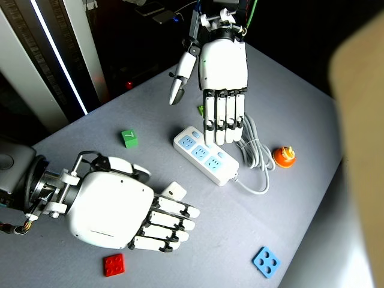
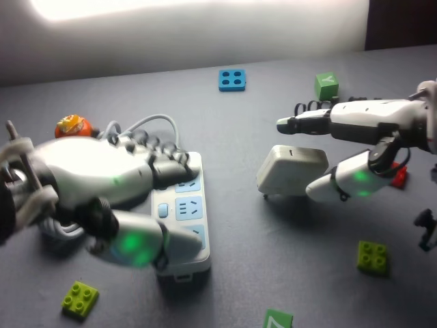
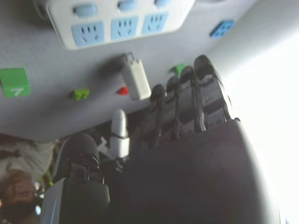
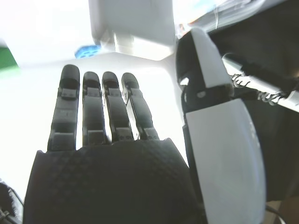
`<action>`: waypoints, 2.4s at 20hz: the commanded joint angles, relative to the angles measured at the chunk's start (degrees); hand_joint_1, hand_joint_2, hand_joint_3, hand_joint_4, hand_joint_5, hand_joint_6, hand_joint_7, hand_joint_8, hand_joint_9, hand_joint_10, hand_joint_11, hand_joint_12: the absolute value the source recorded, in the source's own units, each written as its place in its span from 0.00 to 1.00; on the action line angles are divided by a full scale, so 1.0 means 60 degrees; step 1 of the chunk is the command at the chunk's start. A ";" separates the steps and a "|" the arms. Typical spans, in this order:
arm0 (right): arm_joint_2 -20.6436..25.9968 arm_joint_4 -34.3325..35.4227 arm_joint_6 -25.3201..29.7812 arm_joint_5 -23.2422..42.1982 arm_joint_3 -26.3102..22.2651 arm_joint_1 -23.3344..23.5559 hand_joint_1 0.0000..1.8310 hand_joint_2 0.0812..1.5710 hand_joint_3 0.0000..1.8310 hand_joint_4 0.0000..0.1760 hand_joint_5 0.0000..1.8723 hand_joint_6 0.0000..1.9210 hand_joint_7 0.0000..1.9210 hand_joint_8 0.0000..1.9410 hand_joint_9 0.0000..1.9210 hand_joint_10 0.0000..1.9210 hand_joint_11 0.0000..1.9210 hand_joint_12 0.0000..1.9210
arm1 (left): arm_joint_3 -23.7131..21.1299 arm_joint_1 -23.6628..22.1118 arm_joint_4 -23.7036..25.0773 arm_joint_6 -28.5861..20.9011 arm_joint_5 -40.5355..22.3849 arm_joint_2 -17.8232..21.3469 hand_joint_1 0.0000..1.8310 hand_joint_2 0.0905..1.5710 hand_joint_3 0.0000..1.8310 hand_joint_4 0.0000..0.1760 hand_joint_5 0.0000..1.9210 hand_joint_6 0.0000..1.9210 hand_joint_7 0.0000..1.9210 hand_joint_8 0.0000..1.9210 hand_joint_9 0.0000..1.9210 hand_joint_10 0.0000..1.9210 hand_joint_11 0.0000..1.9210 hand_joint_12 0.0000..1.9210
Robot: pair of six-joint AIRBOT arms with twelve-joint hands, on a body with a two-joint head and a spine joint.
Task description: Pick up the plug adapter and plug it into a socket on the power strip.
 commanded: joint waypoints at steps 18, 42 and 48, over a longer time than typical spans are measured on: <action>-0.0881 0.0016 -0.0794 -0.0347 0.0957 0.0090 0.51 0.71 0.00 0.00 0.04 0.00 0.02 0.00 0.03 0.00 0.00 0.17 | -0.1802 0.0303 -0.1010 -0.1620 -0.2782 -0.0304 0.01 0.80 0.00 0.00 0.04 0.00 0.04 0.00 0.03 0.00 0.00 0.10; -0.1676 0.0015 -0.0953 -0.0686 0.1911 0.0018 0.54 0.70 0.00 0.00 0.08 0.00 0.05 0.00 0.05 0.00 0.00 0.25 | -0.1571 0.1062 0.1966 -0.2343 -0.2623 -0.0824 0.00 0.80 0.00 0.00 0.05 0.00 0.04 0.00 0.03 0.00 0.00 0.15; -0.1683 0.0016 -0.0862 -0.0685 0.1910 0.0004 0.51 0.71 0.00 0.00 0.07 0.00 0.05 0.00 0.06 0.00 0.00 0.27 | -0.1503 0.1125 0.1961 -0.2480 -0.2612 -0.0831 0.00 0.79 0.00 0.00 0.05 0.00 0.05 0.00 0.03 0.00 0.00 0.15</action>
